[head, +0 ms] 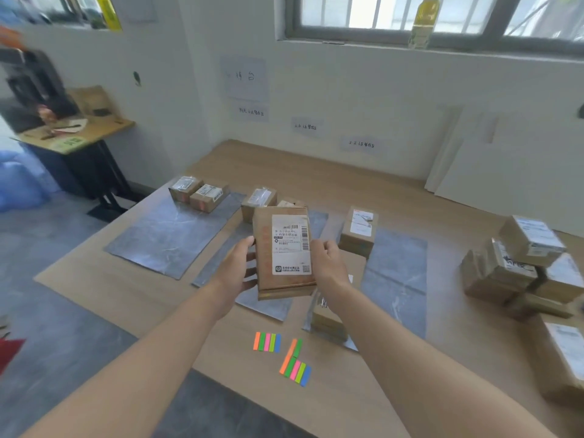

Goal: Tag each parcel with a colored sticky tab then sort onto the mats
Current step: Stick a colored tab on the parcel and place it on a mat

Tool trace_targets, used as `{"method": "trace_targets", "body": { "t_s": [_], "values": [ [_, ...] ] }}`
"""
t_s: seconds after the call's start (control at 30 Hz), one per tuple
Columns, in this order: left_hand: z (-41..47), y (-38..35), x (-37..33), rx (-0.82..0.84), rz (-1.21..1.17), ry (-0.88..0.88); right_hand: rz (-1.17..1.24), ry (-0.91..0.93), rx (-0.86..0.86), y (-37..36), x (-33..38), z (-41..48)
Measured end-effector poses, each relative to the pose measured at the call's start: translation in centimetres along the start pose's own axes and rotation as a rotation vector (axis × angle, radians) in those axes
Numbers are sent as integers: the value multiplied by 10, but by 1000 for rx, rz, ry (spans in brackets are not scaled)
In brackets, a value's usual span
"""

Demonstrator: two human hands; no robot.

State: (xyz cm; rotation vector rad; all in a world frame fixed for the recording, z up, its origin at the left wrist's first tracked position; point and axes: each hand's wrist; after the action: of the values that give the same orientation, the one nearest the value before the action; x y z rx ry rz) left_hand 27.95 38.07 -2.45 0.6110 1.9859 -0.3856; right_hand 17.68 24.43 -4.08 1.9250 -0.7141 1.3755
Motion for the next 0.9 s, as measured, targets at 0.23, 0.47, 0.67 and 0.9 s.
{"method": "trace_targets", "body": {
  "t_s": [0.23, 0.47, 0.67, 0.9],
  "values": [
    [42, 62, -16, 34, 29, 11, -43, -25, -44, -69, 10, 14],
    [95, 133, -30, 185, 105, 24, -13, -38, -229, -156, 16, 17],
    [124, 192, -41, 264, 170, 79, -56, -124, -337, -219, 24, 8],
    [140, 217, -31, 309, 203, 115, -22, -143, -393, -251, 15, -2]
  ]
}}
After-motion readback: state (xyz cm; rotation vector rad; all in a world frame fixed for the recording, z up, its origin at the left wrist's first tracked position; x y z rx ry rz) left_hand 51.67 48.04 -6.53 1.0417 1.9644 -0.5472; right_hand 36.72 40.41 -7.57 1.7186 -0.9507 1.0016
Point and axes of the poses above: each hand's wrist, its own z-axis towards the middle knuckle, its own y-axis out of the back of the hand, x = y × z, and after that the axes turned 4 degrees about y, right-handed
